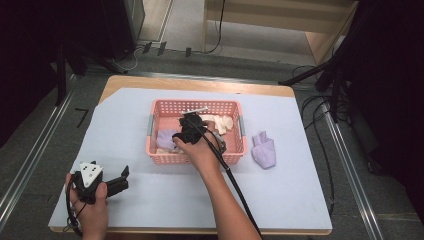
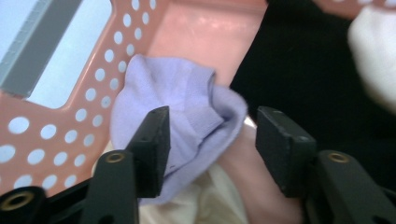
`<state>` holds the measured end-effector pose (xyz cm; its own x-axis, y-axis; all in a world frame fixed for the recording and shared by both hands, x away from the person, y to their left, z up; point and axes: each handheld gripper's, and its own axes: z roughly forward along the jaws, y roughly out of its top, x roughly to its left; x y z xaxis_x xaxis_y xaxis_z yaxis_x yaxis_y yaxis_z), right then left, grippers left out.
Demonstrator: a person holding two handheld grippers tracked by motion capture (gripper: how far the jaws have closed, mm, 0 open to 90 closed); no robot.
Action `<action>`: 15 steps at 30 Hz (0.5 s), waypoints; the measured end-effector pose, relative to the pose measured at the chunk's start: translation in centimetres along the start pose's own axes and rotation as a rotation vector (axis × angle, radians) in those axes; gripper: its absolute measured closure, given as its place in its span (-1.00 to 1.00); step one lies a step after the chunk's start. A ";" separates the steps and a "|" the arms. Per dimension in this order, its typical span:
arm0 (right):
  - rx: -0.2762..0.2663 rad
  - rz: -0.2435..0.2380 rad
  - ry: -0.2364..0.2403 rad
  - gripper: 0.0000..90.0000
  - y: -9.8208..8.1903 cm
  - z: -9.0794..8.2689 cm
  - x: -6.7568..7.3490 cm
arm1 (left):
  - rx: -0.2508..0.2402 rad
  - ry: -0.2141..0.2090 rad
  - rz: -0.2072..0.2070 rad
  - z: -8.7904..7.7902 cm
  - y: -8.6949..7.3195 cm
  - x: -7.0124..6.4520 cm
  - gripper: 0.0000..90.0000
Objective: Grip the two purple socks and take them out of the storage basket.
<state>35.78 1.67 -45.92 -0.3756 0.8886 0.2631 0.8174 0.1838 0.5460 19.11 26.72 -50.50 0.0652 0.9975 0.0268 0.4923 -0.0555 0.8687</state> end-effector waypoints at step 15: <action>-0.009 -0.064 0.103 0.90 0.1 0.2 1.0 | -0.003 0.000 -0.003 0.0 0.0 0.0 -0.99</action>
<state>35.58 2.67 -45.82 -0.4703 0.8273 0.3072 0.7864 0.2349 0.5713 19.15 26.71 -50.53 0.0638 0.9977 0.0241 0.4903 -0.0523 0.8700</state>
